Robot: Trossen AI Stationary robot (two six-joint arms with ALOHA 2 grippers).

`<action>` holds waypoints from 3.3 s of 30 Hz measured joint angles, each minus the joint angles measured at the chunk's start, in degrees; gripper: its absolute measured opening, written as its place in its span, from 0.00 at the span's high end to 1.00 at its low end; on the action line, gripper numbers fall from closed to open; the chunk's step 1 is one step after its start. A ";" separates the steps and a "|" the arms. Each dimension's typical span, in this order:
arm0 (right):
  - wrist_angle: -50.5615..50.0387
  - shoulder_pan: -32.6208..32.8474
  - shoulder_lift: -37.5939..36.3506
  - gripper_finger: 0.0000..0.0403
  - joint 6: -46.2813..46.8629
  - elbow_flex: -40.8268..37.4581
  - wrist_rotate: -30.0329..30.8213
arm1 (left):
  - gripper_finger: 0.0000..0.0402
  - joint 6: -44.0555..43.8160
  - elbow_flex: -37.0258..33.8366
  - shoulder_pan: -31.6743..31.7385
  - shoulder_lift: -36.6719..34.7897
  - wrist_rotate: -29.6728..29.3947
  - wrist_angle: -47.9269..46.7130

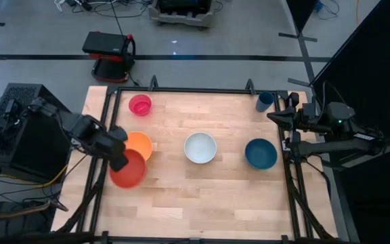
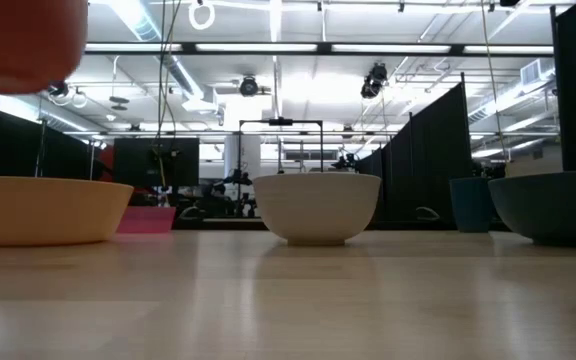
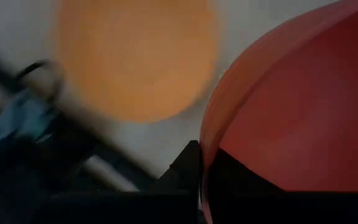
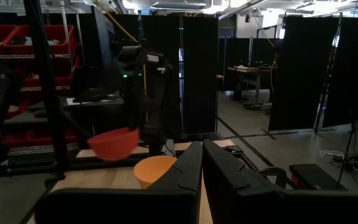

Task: Nest bowls inside each other
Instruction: Stack the dark orange bowl on the orange bowl

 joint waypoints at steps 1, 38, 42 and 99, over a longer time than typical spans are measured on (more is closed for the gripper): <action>0.06 0.00 0.00 1.00 0.00 0.00 0.14 | 1.00 -0.08 -0.12 1.23 -0.12 -0.05 -0.24; 1.15 -0.01 0.02 1.00 0.16 0.00 2.48 | 1.00 4.01 -14.50 31.49 -2.16 1.51 -0.52; 1.15 -0.01 0.02 1.00 0.16 0.00 2.48 | 1.00 4.43 -16.23 32.94 -2.16 1.49 1.15; 1.31 -0.01 0.02 1.00 0.10 0.00 2.43 | 1.00 4.40 -22.19 42.75 -2.02 5.10 5.83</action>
